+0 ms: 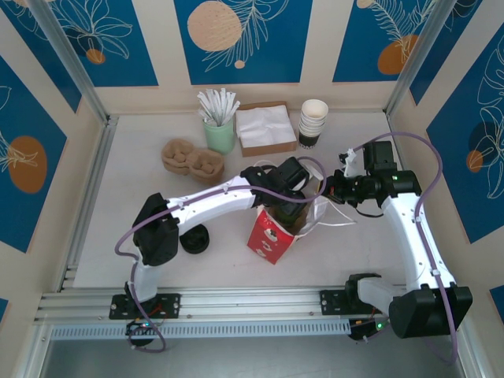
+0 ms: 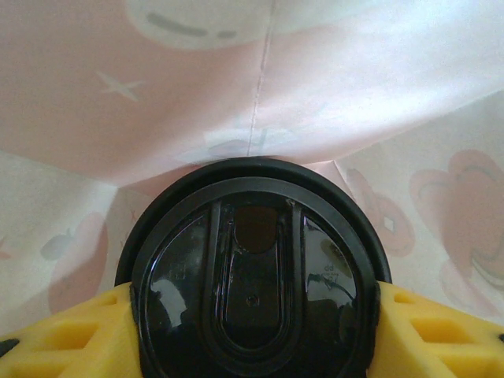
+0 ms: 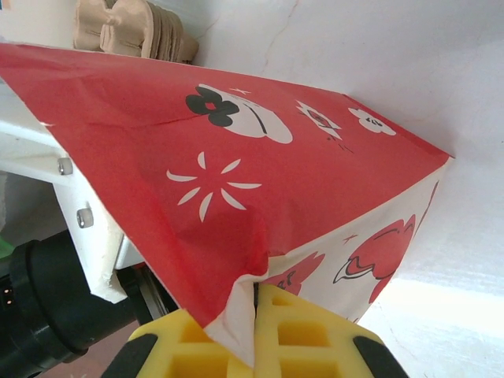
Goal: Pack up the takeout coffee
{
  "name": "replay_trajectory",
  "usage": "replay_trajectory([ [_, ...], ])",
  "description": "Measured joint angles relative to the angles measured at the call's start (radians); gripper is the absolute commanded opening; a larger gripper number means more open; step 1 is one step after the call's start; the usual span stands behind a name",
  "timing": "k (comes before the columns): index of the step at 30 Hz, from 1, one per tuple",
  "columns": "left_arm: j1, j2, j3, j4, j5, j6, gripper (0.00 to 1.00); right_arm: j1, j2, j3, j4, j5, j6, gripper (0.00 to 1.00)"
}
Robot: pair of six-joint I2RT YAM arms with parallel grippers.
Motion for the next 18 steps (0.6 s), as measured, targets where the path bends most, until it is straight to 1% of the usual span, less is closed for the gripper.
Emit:
replay_trajectory([
  [7,0.0,-0.006,-0.029,0.037,0.003,0.014,0.51,-0.009,0.018,0.013,-0.019,-0.001,0.0,0.0],
  [18,0.0,-0.059,-0.126,0.107,0.004,0.009,0.52,-0.014,0.036,0.019,-0.021,-0.016,-0.001,0.0],
])
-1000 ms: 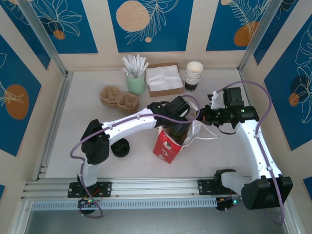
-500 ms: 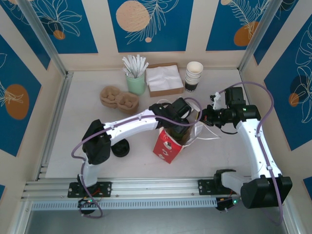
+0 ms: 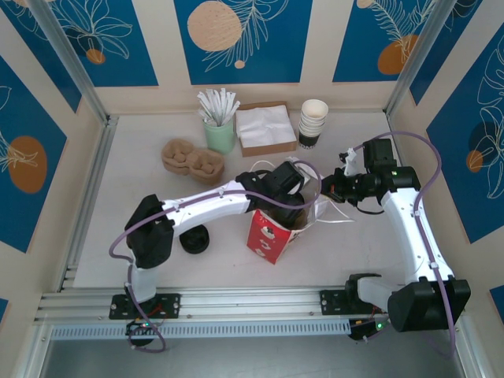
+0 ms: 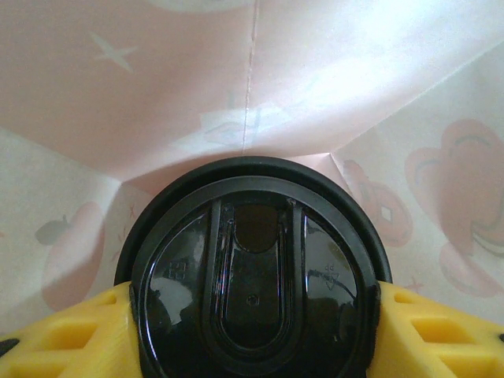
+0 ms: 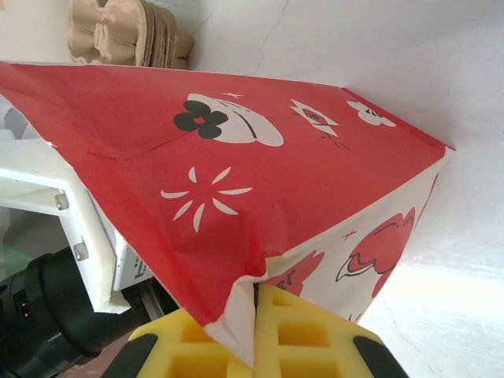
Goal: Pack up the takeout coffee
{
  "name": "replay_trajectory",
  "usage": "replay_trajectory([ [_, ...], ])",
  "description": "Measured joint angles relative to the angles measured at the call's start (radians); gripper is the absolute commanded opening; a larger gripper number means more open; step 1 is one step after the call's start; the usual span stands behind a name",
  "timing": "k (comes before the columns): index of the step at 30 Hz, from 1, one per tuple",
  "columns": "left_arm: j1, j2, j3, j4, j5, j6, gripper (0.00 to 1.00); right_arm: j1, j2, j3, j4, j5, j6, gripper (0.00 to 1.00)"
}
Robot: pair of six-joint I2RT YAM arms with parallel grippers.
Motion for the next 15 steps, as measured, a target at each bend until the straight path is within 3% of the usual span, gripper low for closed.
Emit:
replay_trajectory([
  [15,0.0,-0.03,-0.072,0.069,0.0,-0.016,0.52,0.0,0.021,0.011,0.005,-0.013,0.0,0.0],
])
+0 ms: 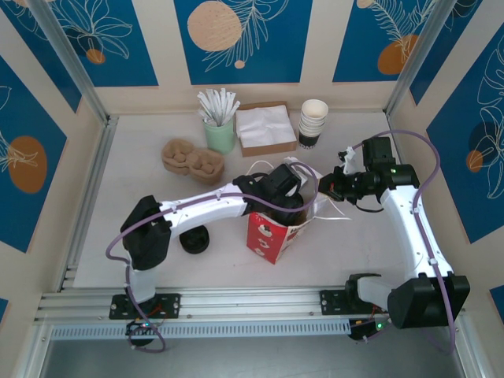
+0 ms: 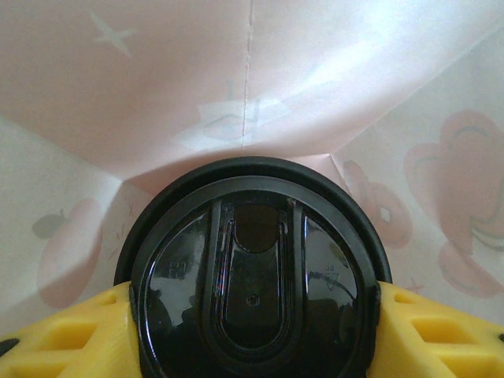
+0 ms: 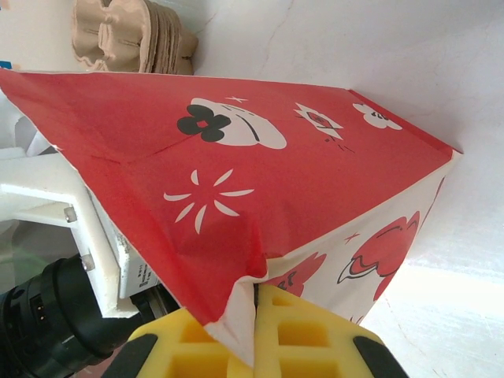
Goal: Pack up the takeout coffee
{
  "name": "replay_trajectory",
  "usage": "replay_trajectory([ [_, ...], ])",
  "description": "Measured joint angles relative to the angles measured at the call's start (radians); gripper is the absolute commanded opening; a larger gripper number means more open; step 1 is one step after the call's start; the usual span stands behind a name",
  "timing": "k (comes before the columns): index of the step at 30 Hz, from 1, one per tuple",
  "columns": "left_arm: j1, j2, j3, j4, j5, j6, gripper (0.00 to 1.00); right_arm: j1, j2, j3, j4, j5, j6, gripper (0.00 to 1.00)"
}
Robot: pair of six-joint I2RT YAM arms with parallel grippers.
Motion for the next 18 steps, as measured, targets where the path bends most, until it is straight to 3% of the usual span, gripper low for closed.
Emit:
replay_trajectory([
  [6,0.0,0.0,-0.006,0.012,0.0,0.0,0.54,0.001,0.01,0.002,0.003,-0.006,0.002,0.0],
  [18,0.032,-0.007,0.014,-0.038,0.06,-0.024,0.78,0.034,0.023,0.018,0.016,-0.002,0.006,0.0],
])
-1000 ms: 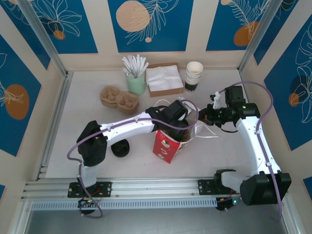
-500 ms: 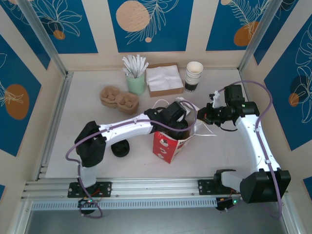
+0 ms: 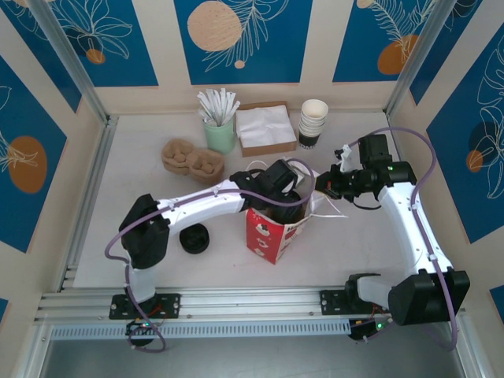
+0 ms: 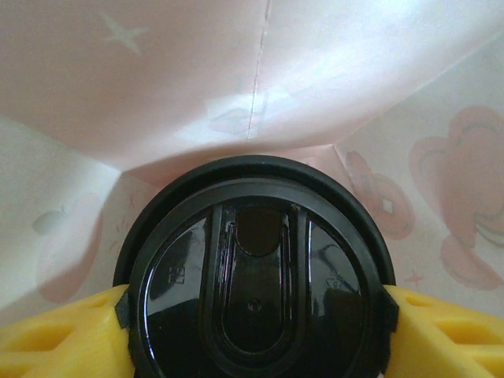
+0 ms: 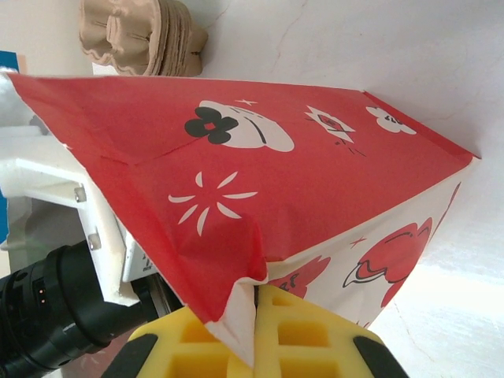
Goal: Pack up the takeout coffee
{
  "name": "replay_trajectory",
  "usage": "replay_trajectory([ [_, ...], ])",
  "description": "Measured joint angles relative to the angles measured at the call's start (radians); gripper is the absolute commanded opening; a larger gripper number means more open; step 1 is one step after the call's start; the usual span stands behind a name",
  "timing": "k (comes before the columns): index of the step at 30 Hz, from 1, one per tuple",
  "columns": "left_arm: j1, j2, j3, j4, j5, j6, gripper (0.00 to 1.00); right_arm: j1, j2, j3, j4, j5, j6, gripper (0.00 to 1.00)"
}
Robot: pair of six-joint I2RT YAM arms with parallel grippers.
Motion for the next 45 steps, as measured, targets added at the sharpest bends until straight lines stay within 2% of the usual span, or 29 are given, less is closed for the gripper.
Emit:
replay_trajectory([
  [19,0.0,0.0,0.078,-0.113,0.029,-0.012,0.99,0.014,-0.042,-0.047,0.042,0.01,-0.012,0.0],
  [37,0.0,-0.018,0.183,-0.162,0.05,-0.028,0.99,0.021,-0.035,-0.026,0.031,0.061,-0.027,0.0],
  [45,0.008,-0.093,0.211,-0.182,0.101,-0.032,0.98,0.021,0.004,0.013,0.011,0.076,-0.026,0.0],
])
